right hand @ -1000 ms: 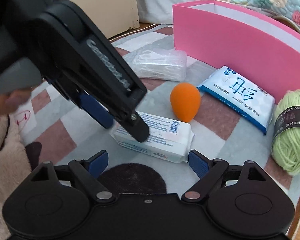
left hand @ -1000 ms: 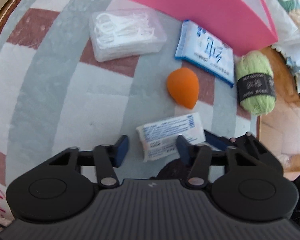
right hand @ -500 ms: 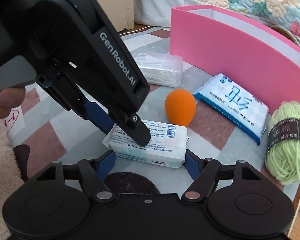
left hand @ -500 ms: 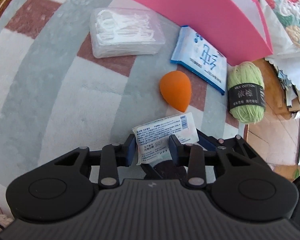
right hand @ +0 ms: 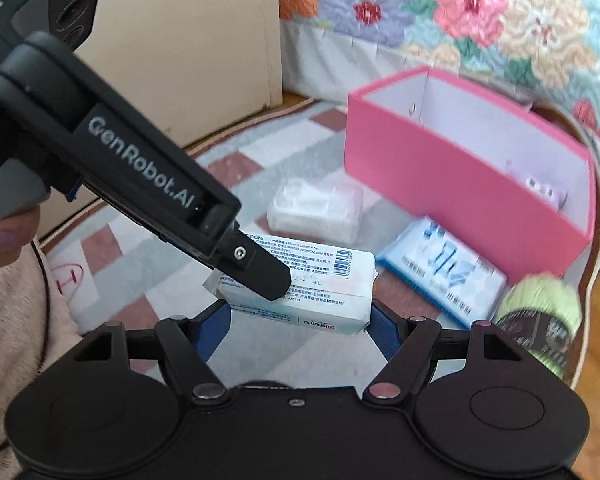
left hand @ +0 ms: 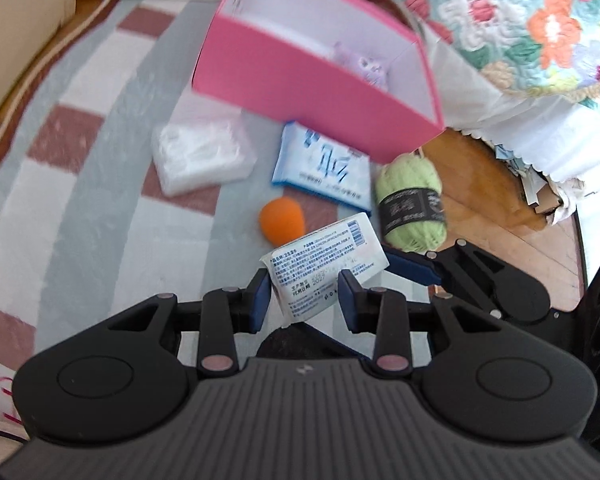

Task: Organize objects
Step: 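Lift the soap bar and carry it toward the pink box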

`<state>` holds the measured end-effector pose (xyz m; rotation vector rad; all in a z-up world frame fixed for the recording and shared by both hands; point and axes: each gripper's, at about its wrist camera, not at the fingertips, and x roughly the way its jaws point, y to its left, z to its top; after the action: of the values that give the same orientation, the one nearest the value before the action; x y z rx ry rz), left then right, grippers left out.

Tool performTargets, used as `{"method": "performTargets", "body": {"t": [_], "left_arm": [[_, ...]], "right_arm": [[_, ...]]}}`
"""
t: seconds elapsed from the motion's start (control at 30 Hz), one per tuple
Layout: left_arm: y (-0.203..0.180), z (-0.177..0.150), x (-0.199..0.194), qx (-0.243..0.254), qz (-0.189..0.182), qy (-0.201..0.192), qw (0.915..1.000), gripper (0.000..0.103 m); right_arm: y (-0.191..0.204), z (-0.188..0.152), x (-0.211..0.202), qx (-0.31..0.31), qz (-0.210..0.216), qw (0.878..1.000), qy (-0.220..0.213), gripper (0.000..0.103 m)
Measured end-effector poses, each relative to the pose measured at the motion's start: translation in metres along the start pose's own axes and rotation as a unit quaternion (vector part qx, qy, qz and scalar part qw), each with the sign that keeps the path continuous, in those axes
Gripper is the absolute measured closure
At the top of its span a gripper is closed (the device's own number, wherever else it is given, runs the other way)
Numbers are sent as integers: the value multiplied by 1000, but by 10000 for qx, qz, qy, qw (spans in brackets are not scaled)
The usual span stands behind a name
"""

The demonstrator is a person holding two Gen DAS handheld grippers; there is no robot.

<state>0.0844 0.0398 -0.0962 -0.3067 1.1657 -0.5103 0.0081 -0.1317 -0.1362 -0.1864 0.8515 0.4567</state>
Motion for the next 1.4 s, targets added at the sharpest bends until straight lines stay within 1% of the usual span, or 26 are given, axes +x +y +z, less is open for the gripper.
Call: {"method": "performTargets", "body": {"t": [0.1, 0.2, 0.43, 0.53, 0.73, 0.8, 0.9, 0.93, 1.03, 1.1, 1.23, 1.3, 1.37, 1.4], "left_arm": [[-11, 6, -13, 189, 73, -91, 9998, 69], [-19, 18, -29, 277, 23, -125, 9995, 68], [-51, 62, -58, 722, -70, -269, 9970, 68], [-63, 81, -63, 884, -77, -355, 9954, 69], [-79, 121, -59, 1020, -22, -531, 9934, 67], [-82, 137, -52, 991, -34, -551, 9935, 67], [-83, 160, -36, 905, -121, -486, 9946, 67], [-83, 166, -30, 906, -133, -471, 9947, 67], [-78, 182, -8, 778, -204, -370, 9961, 67], [-72, 193, 10, 615, -269, -296, 9973, 67], [-58, 213, 44, 283, -403, -267, 9984, 67], [-52, 223, 59, 191, -396, -276, 9987, 67], [-46, 233, 76, 116, -432, -239, 9987, 67], [-43, 238, 84, 66, -481, -203, 9986, 67]], "right_arm": [[2, 11, -11, -81, -51, 9999, -76, 25], [0, 25, -24, -200, -143, 9995, -179, 25], [-24, 63, -50, -3, -297, 9982, -522, 25], [-37, 80, -58, 56, -376, 9974, -616, 25], [-57, 111, -59, -230, -694, 9947, -725, 25], [-69, 121, -54, -276, -752, 9942, -716, 24], [-90, 137, -46, -150, -728, 9949, -681, 21], [-97, 141, -44, -76, -685, 9954, -660, 19], [-122, 153, -30, 120, -507, 9973, -520, 18], [-139, 158, -20, 376, -380, 9976, -439, 18], [-167, 164, 9, 686, -227, 9971, -247, 19], [-178, 165, 23, 768, -214, 9967, -138, 24], [-191, 165, 37, 839, -223, 9962, -29, 35], [-198, 165, 42, 889, -238, 9958, -5, 36]]}}
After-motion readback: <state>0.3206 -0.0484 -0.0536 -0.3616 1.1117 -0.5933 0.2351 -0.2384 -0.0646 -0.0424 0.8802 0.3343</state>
